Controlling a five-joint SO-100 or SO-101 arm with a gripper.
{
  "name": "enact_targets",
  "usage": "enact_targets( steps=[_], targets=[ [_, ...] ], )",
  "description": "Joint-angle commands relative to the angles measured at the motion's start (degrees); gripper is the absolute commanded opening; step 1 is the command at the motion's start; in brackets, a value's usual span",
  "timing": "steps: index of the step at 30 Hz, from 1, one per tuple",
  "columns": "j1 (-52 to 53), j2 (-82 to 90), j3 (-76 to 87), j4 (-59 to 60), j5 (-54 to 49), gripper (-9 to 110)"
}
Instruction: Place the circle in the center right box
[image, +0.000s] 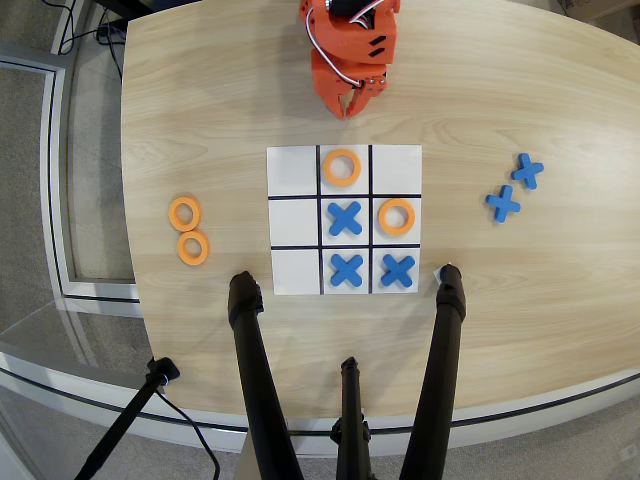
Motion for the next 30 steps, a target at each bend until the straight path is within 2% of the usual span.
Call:
enact_targets(
  steps=[1, 10, 19, 30],
  targets=[
    [-1.7, -0.4, 3.3, -0.5, 4.2, 0],
    [-1.6, -0.4, 3.3, -0.6, 4.2, 0],
    [1.1, -1.2, 2.1, -0.4, 4.7, 11],
    [15.6, -29.4, -24.9, -4.3, 9.3, 16]
  ],
)
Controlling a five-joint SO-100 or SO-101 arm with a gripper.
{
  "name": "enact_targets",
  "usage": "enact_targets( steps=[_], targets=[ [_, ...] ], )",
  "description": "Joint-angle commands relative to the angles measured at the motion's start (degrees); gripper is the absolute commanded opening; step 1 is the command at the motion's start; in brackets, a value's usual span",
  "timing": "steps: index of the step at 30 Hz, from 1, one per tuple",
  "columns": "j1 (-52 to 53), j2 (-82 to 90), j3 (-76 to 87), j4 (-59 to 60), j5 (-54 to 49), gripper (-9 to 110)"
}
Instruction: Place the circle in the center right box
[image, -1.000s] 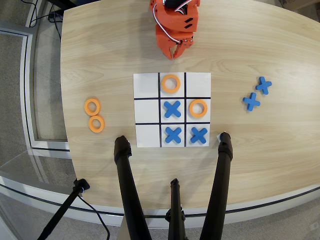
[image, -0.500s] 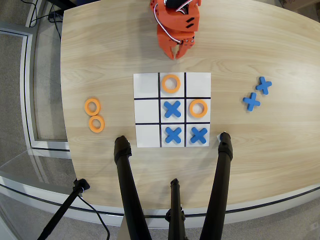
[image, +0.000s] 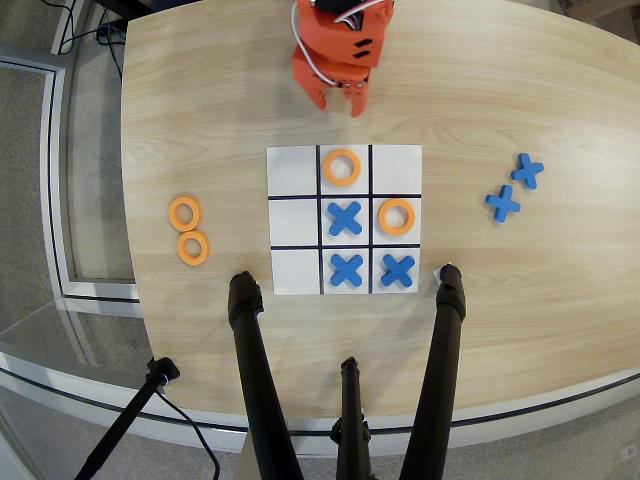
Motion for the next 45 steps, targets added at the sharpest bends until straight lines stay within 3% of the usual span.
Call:
enact_targets(
  steps=[1, 16, 29, 45],
  targets=[
    [5.5, -10.5, -10.2, -2.9, 0.6, 16],
    [24.0, -53.3, -37.6, -26.0, 1.6, 16],
    [28.1, -83.1, -68.0, -21.4, 0.4, 20],
    [29.1, -101.0, -82.5, -20.7, -1.4, 20]
  ],
)
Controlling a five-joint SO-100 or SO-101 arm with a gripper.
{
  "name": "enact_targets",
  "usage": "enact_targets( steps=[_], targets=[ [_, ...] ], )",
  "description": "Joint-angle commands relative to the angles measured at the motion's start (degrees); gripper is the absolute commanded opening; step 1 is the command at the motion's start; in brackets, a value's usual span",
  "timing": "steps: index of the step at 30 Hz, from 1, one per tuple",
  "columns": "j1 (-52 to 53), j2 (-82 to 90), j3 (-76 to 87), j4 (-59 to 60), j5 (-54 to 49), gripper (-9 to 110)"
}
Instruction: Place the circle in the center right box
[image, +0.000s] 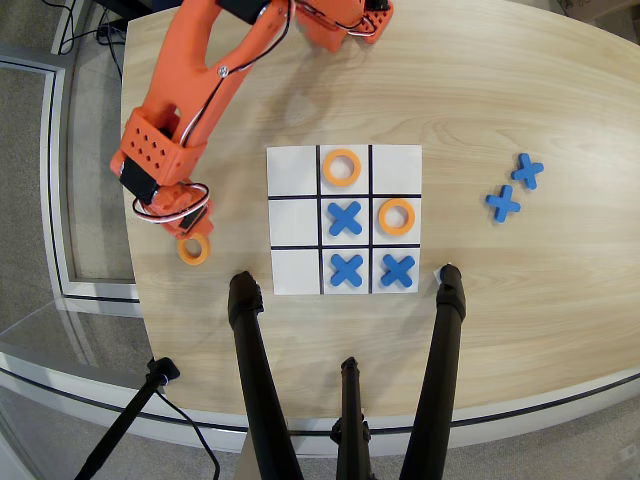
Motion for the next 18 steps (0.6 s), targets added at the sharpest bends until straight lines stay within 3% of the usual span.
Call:
enact_targets(
  steps=[1, 18],
  targets=[
    [0.5, -0.7, -2.8, 0.4, -0.3, 20],
    [0.5, -6.8, -6.6, 0.7, -0.3, 19]
  ],
)
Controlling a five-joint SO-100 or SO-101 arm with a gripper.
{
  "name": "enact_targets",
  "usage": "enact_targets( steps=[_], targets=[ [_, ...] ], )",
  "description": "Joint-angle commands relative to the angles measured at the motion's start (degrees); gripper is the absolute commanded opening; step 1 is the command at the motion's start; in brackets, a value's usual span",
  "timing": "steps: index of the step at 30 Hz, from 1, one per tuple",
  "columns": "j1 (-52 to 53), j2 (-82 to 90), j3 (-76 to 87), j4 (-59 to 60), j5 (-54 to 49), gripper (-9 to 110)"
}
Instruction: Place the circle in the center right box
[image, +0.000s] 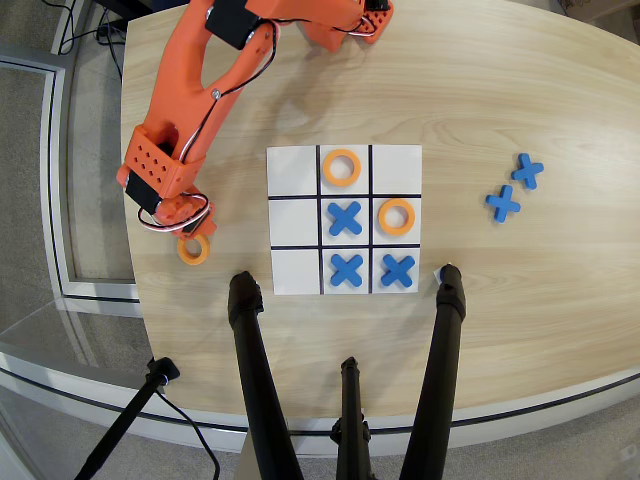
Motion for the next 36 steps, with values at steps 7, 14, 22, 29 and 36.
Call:
enact_targets(
  steps=[7, 14, 22, 29, 36],
  targets=[
    [0.4, 0.2, -1.8, 1.4, 0.0, 11],
    [-0.1, 1.4, -2.0, 2.0, 2.3, 0],
    [-2.5, 6.2, -1.7, 6.6, 5.8, 0],
    [-8.1, 21.3, 4.1, 7.8, 9.5, 0],
    [-18.4, 44.5, 20.7, 7.7, 9.5, 0]
  ],
)
